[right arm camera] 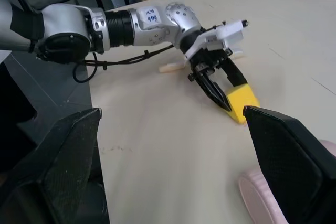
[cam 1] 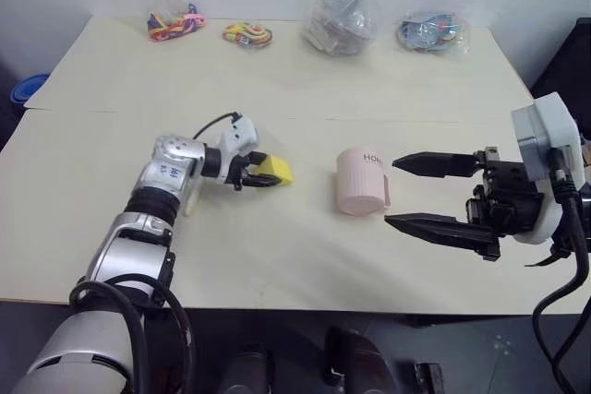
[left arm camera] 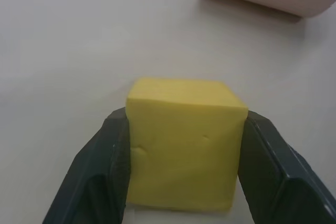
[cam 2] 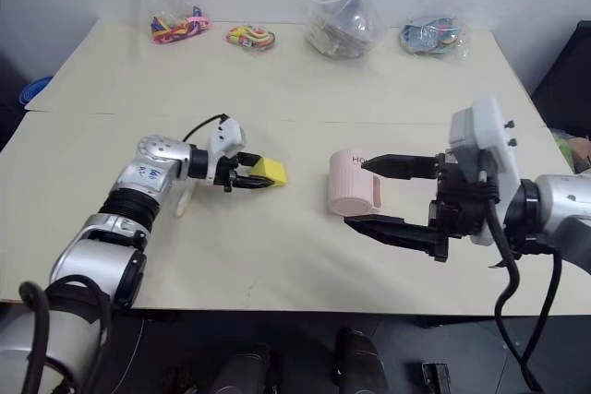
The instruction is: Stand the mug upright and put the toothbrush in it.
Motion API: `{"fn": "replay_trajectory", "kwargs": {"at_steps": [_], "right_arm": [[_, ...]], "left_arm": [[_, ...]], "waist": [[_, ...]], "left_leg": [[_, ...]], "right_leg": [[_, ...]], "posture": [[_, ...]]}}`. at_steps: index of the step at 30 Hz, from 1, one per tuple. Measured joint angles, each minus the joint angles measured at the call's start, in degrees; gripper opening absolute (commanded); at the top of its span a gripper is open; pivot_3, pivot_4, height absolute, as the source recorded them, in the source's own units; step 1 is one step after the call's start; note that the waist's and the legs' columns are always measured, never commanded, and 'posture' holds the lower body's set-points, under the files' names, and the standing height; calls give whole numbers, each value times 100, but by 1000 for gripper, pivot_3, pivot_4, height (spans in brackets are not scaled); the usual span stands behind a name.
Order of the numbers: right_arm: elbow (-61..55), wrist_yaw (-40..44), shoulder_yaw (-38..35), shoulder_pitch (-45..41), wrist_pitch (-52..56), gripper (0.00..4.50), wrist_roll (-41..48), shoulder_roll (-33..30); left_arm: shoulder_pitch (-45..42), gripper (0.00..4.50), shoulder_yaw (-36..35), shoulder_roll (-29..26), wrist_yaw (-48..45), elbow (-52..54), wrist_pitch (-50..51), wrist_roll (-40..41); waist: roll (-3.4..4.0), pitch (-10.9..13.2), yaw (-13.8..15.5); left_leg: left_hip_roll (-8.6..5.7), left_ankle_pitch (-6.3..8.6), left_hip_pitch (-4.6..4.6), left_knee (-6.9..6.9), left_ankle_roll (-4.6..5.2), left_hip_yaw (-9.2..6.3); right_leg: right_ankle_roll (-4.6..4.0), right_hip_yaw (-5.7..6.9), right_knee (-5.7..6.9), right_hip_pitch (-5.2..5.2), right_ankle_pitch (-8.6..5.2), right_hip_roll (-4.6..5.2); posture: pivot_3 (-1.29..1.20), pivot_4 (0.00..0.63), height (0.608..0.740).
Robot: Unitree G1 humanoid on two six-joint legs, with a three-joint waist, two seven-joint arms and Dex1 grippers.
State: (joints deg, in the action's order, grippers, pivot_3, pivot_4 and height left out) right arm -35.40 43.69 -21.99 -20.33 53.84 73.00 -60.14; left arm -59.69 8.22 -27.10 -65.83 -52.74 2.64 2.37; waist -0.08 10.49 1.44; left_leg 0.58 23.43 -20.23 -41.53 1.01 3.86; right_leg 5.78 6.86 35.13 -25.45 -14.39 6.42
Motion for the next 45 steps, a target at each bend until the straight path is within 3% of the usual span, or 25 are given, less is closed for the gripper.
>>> {"fn": "replay_trajectory", "kwargs": {"at_steps": [5, 11, 18, 25, 31, 35, 38, 41, 45], "right_arm": [[251, 186, 644, -519, -239, 4500, -448, 199], [688, 809, 1366, -953, -502, 4500, -983, 499], [1181, 1688, 1956, -1356, -768, 4500, -1569, 691], [1575, 2183, 2154, -1575, -896, 4500, -1987, 813], [1687, 2225, 2146, -1523, -909, 4500, -2199, 858], [1783, 1978, 1917, -1390, -885, 4500, -2244, 881], [1887, 1502, 1509, -1266, -814, 4500, -2244, 908], [1999, 877, 1348, -1196, -597, 4500, -2320, 970], [2191, -25, 1120, -1026, -92, 4500, -2413, 1070]], "left_arm": [[560, 2670, -1004, -860, 678, 1275, 965, 452], [2428, 2670, -2720, -2152, 2654, 2803, 2449, 397], [3869, 2670, -3978, -2227, 4053, 3103, 3368, 390], [4248, 4480, -4199, -1920, 4332, 3887, 3688, 696], [4725, 4480, -4480, -2169, 4308, 4575, 4312, 912], [4781, 4480, -5053, -2539, 4247, 4972, 4814, 1108], [3940, 4480, -5415, -2777, 4191, 5185, 5209, 1565], [3079, 4480, -5320, -2765, 3764, 5922, 5648, 2572], [2653, 4480, -4697, -2564, 3005, 7086, 6317, 4166]], "waist": [[-1, 0, -107], [0, 0, -174], [-27, -13, 34], [-31, -15, 5], [-31, -16, -109], [-31, -15, -143], [-36, -18, -27], [-38, -20, 27], [-38, -20, -25]], "left_leg": [[12, 0, 3, 3, -1, -8], [14, 0, 12, 20, 0, -37], [17, 1, -7, -6, 3, -32], [14, 1, -6, -5, 1, -25], [14, 4, 3, 8, -7, -15], [24, 3, 2, 10, -8, -17], [23, 3, 1, 2, -7, -22], [14, 3, 0, -2, -6, -25], [15, 3, 3, 6, -6, -18]], "right_leg": [[-1, 1, 0, -1, -1, -3], [-1, -3, -4, -6, -1, 11], [1, 9, -3, 5, 1, 19], [1, 15, -2, 4, 1, 17], [-3, 20, -4, 1, -2, 10], [-5, 20, -4, 0, -3, 12], [-4, 19, -1, 4, -3, 23], [-2, 12, 0, 8, -1, 32], [-2, 10, -1, 4, -1, 25]], "posture": [[0, 150, 740], [0, 150, 740], [0, 150, 740], [0, 150, 740], [0, 150, 740], [0, 150, 740], [0, 150, 740], [0, 150, 740], [0, 150, 740]]}}
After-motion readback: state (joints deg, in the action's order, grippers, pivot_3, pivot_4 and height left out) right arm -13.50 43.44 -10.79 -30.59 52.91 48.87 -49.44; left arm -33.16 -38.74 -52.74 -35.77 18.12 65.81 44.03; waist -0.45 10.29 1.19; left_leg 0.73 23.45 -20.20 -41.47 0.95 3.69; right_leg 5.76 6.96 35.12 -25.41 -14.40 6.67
